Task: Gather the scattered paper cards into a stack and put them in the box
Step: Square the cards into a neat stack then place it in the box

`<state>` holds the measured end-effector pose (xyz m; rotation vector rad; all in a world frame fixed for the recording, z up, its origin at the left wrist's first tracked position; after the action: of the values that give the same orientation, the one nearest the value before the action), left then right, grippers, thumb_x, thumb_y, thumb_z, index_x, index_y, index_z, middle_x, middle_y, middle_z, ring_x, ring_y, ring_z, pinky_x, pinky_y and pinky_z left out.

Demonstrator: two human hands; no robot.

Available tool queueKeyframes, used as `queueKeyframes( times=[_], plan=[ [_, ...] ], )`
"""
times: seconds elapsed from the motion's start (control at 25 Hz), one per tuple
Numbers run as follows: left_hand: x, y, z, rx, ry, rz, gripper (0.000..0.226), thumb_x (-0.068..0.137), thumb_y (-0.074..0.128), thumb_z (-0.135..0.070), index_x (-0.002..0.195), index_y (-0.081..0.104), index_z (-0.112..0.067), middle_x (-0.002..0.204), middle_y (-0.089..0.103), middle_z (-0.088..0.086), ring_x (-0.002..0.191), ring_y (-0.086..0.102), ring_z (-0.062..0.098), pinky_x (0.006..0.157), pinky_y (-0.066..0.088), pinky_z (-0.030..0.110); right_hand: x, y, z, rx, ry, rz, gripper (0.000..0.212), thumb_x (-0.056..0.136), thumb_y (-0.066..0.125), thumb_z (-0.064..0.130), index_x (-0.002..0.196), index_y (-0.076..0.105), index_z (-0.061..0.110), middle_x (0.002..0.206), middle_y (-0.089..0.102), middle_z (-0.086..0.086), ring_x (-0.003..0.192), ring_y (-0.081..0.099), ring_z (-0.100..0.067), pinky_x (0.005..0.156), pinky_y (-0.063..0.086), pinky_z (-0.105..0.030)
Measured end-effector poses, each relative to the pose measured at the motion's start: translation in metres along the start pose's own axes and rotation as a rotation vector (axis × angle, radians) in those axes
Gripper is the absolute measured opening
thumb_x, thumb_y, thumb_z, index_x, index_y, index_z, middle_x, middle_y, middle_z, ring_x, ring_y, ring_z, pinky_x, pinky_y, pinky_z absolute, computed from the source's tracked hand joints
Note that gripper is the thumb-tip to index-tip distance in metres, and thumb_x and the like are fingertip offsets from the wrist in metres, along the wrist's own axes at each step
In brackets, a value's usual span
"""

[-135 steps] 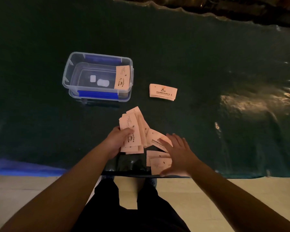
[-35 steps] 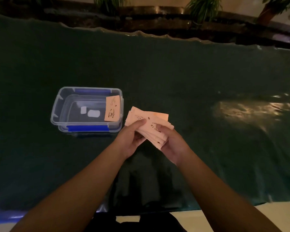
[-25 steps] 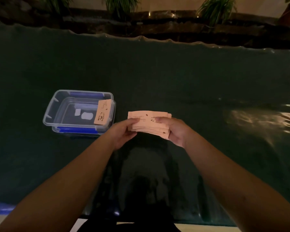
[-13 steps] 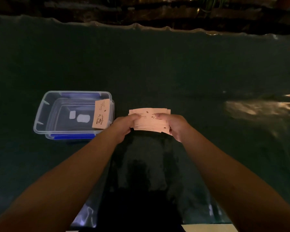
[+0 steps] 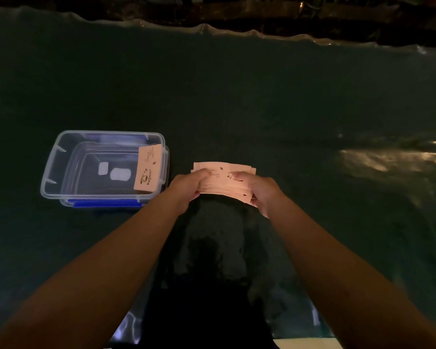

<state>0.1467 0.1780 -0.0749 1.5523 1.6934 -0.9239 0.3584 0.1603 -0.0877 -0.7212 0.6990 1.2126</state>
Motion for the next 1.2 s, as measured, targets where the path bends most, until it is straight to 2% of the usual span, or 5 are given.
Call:
queueKeyframes(
  times=[0.16,0.64,0.84,1.0,1.2],
  plan=[
    [-0.002,0.007,-0.001,-0.048,-0.012,0.031,0.054,0.087,0.08,-0.033,0.131,0.055,-0.016,0.124,0.063,0.005,0.112,0.062,0.02,0.106,0.053,0.039,0.001,-0.001,0.001,0.029,0.033,0.016,0.055,0.07,0.095,0.037,0.115,0.073,0.015,0.107,0.082,-0.005,0.102,0.077,-0.024,0.099,0.06,-0.043],
    [-0.017,0.031,0.016,-0.381,0.086,0.143,0.053,0.086,0.081,-0.018,0.135,0.061,-0.011,0.122,0.077,0.009,0.115,0.07,0.024,0.098,0.056,0.041,-0.025,0.0,-0.026,0.317,0.043,0.188,0.029,0.088,0.082,0.027,0.114,0.07,0.019,0.12,0.076,-0.007,0.116,0.069,-0.028,0.109,0.052,-0.054],
    [-0.028,0.031,0.006,-0.392,0.204,0.149,0.052,0.087,0.08,-0.016,0.135,0.058,-0.017,0.126,0.073,0.008,0.114,0.07,0.024,0.085,0.057,0.039,-0.032,0.013,-0.045,0.38,0.035,0.37,0.057,0.087,0.082,0.026,0.139,0.059,0.02,0.134,0.071,-0.011,0.125,0.067,-0.031,0.098,0.057,-0.05],
    [-0.042,0.029,-0.001,-0.283,0.286,0.187,0.022,0.094,0.071,-0.012,0.11,0.061,-0.025,0.119,0.073,0.005,0.108,0.07,0.022,0.083,0.056,0.038,-0.034,0.007,-0.043,0.152,-0.057,0.475,0.078,0.074,0.087,0.035,0.145,0.058,0.022,0.141,0.069,-0.012,0.136,0.06,-0.033,0.111,0.05,-0.055],
    [-0.054,0.022,-0.014,-0.033,0.381,0.279,0.028,0.093,0.072,-0.007,0.113,0.067,-0.025,0.116,0.076,0.003,0.109,0.074,0.022,0.094,0.059,0.046,-0.044,-0.003,-0.019,-0.185,-0.204,0.602,0.084,0.07,0.087,0.028,0.147,0.055,0.021,0.138,0.073,-0.006,0.132,0.065,-0.029,0.116,0.048,-0.054]
  ],
)
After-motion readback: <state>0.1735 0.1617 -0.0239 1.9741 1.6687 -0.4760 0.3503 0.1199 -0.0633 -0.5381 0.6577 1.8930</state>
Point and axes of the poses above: each hand's wrist, its own x-axis towards the middle knuckle, its own y-axis out of the palm, z = x × y, the point moved 5 cm from there along x, towards the middle knuckle
